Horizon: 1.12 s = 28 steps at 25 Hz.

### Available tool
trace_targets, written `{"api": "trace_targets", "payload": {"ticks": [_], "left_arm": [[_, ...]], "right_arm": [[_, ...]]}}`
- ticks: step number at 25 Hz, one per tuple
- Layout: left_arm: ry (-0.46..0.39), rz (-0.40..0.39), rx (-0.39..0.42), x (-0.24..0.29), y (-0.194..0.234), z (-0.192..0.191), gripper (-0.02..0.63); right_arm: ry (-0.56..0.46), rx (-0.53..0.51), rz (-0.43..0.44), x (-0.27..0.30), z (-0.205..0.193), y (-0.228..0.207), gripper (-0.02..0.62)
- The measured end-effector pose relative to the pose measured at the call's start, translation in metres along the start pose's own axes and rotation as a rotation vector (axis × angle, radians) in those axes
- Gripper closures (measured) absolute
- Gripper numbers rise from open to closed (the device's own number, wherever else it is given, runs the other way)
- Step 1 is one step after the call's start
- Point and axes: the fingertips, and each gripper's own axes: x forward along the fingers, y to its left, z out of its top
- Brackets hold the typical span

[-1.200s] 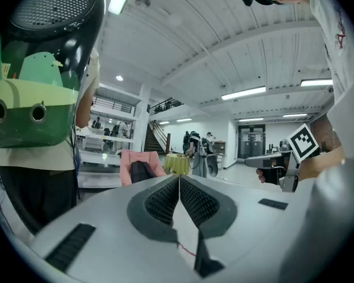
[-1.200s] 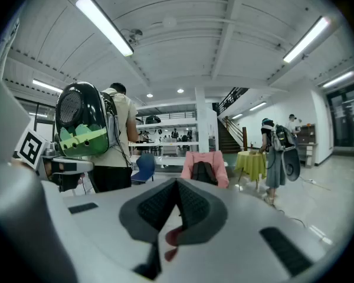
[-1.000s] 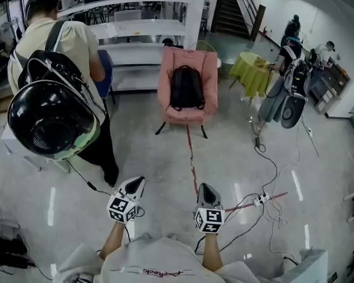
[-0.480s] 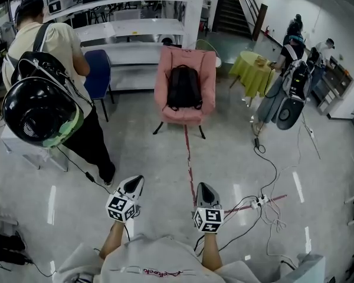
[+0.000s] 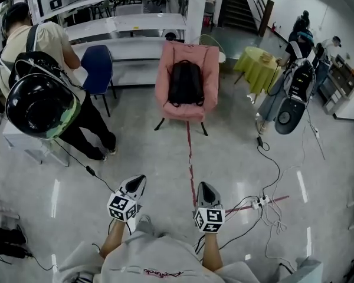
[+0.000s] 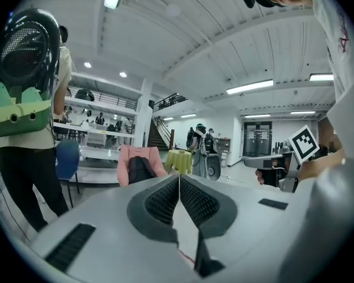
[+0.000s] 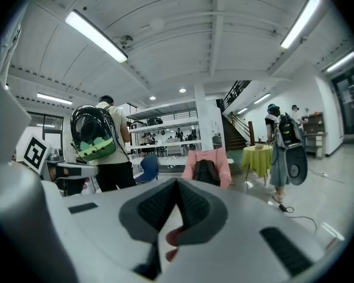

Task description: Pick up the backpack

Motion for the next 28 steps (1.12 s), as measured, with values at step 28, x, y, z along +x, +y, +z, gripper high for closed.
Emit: {"api": "trace_targets", "payload": {"ticks": [28], "left_arm": [[0.007, -0.062, -0.059, 0.185, 0.123, 0.014, 0.591]], "right_arm": [[0.05, -0.042, -0.034, 0.202, 0.029, -0.047, 0.577]]}}
